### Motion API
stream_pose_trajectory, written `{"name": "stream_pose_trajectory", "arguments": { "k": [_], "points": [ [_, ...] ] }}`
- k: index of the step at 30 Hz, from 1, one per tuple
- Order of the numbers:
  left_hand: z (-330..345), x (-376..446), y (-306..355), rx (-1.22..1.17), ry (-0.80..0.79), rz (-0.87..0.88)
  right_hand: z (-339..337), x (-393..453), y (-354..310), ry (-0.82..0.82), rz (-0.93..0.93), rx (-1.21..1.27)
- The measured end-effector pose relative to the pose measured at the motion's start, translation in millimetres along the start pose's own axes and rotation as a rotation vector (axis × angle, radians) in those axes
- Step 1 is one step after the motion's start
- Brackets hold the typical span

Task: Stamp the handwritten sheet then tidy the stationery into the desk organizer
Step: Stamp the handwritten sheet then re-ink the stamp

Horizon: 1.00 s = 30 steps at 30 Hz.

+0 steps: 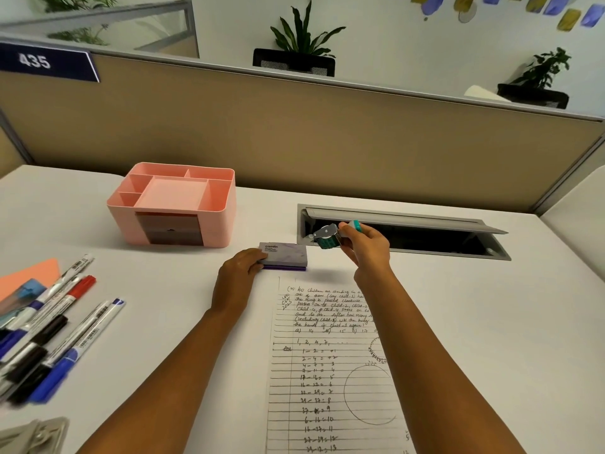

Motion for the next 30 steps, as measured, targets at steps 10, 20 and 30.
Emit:
{"name": "stream_pose_trajectory", "arguments": {
  "k": [10, 20, 30],
  "points": [
    [2, 8, -6, 0.022, -0.111, 0.03, 6, 0, 8, 0.037, -0.027, -0.056],
    [14, 34, -14, -0.034, -0.286, 0.014, 23, 1, 32, 0.037, 0.027, -0.007],
    [18, 39, -19, -0.036, -0.313, 0.028, 34, -8, 48, 0.146, -0.087, -0.079]
  ]
}}
Point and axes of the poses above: each hand's wrist, its own x-axis towards the middle knuckle, its own z-axis out of the palm, y = z × x, the point moved 4 cm from there along x, towards the middle knuckle, and after that the axes turned 15 degrees about z, right-handed, at the moved point
